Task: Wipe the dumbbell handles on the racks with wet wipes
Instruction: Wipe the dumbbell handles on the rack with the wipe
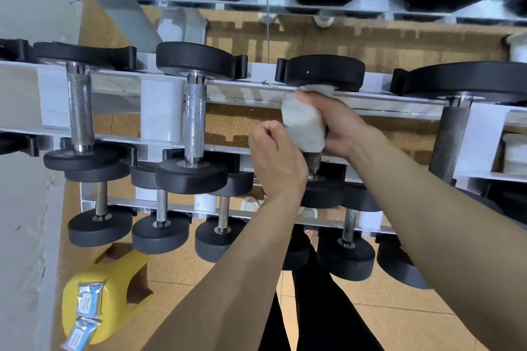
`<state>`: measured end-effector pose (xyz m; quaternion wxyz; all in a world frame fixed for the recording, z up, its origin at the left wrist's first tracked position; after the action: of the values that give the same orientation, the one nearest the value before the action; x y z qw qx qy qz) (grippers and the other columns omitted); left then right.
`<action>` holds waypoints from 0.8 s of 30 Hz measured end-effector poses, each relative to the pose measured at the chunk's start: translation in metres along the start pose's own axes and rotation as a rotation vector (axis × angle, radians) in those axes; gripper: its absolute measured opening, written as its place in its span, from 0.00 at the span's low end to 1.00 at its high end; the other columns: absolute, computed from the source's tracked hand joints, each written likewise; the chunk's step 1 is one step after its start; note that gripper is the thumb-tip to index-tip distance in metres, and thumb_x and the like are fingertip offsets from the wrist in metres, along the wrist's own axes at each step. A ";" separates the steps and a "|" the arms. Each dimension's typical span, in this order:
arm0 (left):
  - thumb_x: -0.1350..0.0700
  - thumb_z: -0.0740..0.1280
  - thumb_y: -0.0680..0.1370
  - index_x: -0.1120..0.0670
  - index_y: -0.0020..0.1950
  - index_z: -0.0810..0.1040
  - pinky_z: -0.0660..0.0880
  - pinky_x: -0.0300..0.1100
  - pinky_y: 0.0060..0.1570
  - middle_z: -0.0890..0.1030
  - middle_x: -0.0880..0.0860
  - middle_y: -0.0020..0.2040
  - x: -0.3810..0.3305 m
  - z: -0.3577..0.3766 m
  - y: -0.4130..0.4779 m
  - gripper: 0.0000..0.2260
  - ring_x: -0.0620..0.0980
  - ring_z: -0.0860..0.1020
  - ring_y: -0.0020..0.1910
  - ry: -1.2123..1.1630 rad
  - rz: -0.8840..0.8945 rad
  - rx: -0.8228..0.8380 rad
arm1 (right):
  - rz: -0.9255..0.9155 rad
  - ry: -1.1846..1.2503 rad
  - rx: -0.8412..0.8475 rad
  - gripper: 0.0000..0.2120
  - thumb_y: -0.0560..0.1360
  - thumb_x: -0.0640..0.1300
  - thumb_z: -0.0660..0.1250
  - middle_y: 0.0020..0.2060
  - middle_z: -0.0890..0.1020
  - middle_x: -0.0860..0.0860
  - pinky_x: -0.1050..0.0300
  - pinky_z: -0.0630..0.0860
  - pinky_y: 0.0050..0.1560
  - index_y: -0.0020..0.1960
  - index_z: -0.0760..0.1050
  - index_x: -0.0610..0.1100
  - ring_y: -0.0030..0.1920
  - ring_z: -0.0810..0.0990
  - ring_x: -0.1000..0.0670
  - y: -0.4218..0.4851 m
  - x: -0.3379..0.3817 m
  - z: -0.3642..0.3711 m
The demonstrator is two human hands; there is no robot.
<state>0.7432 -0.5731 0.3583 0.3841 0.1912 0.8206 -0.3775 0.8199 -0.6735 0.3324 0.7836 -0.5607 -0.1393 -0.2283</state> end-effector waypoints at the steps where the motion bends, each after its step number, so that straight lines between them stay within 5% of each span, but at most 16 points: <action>1: 0.52 0.55 0.85 0.55 0.52 0.75 0.64 0.38 0.48 0.77 0.51 0.52 -0.001 0.000 -0.001 0.12 0.46 0.72 0.48 0.003 -0.001 -0.005 | 0.053 0.052 0.085 0.07 0.75 0.46 0.71 0.42 0.85 0.47 0.54 0.83 0.44 0.51 0.80 0.43 0.42 0.85 0.48 0.000 -0.007 -0.002; 5: 0.51 0.55 0.85 0.53 0.49 0.73 0.64 0.41 0.48 0.76 0.52 0.52 -0.002 0.000 -0.003 0.10 0.47 0.71 0.47 0.014 -0.015 0.006 | 0.113 -0.098 0.193 0.17 0.74 0.45 0.72 0.49 0.86 0.44 0.53 0.82 0.44 0.61 0.78 0.41 0.47 0.86 0.47 -0.006 -0.015 -0.007; 10: 0.51 0.55 0.85 0.54 0.49 0.73 0.64 0.41 0.47 0.76 0.52 0.51 -0.004 0.000 -0.002 0.11 0.47 0.71 0.45 0.024 0.011 0.006 | -0.148 -0.703 -0.367 0.16 0.70 0.50 0.78 0.45 0.84 0.49 0.56 0.79 0.42 0.54 0.79 0.44 0.45 0.84 0.50 -0.021 -0.013 -0.021; 13: 0.51 0.54 0.85 0.54 0.49 0.73 0.63 0.41 0.46 0.75 0.53 0.50 -0.004 0.001 -0.002 0.12 0.47 0.71 0.45 0.047 0.022 0.008 | -0.213 -0.518 -0.466 0.12 0.70 0.48 0.78 0.41 0.84 0.50 0.55 0.81 0.42 0.48 0.79 0.45 0.43 0.84 0.50 -0.022 -0.004 -0.019; 20: 0.52 0.54 0.84 0.53 0.50 0.74 0.64 0.40 0.47 0.76 0.50 0.51 -0.005 0.001 0.000 0.11 0.45 0.73 0.46 0.051 0.014 0.014 | 0.085 0.070 0.054 0.07 0.78 0.46 0.67 0.40 0.86 0.46 0.54 0.82 0.44 0.49 0.80 0.43 0.39 0.85 0.48 -0.010 -0.008 -0.001; 24: 0.52 0.55 0.84 0.51 0.49 0.73 0.65 0.42 0.48 0.76 0.51 0.51 -0.003 0.000 -0.001 0.10 0.49 0.73 0.48 0.038 -0.001 0.006 | 0.104 -0.243 0.061 0.12 0.76 0.44 0.71 0.45 0.87 0.47 0.56 0.82 0.43 0.58 0.79 0.42 0.47 0.86 0.48 -0.026 -0.036 -0.013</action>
<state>0.7449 -0.5734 0.3612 0.3678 0.1993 0.8266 -0.3765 0.7751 -0.6858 0.3318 0.7884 -0.5666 -0.2107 -0.1135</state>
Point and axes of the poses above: each hand's wrist, its own y-axis towards the middle knuckle, its own z-axis out of the palm, x = y × z, the point moved 6 cm from there along y, towards the middle knuckle
